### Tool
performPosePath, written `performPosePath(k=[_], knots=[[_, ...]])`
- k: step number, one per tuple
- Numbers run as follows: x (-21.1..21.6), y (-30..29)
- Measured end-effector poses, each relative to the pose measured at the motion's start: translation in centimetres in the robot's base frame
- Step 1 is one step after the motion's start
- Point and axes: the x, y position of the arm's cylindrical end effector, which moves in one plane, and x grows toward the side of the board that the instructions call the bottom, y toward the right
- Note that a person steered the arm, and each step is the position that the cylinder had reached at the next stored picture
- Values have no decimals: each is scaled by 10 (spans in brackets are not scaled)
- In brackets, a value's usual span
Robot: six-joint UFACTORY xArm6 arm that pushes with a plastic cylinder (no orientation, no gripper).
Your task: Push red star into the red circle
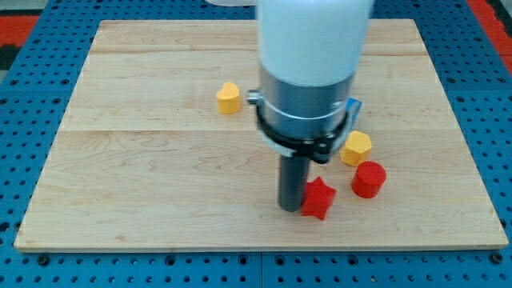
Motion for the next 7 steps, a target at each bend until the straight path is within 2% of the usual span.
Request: performPosePath(k=[2,3,4,5,6,7], knots=[[19,47],[56,54],[54,66],[27,89],[23,90],[18,130]])
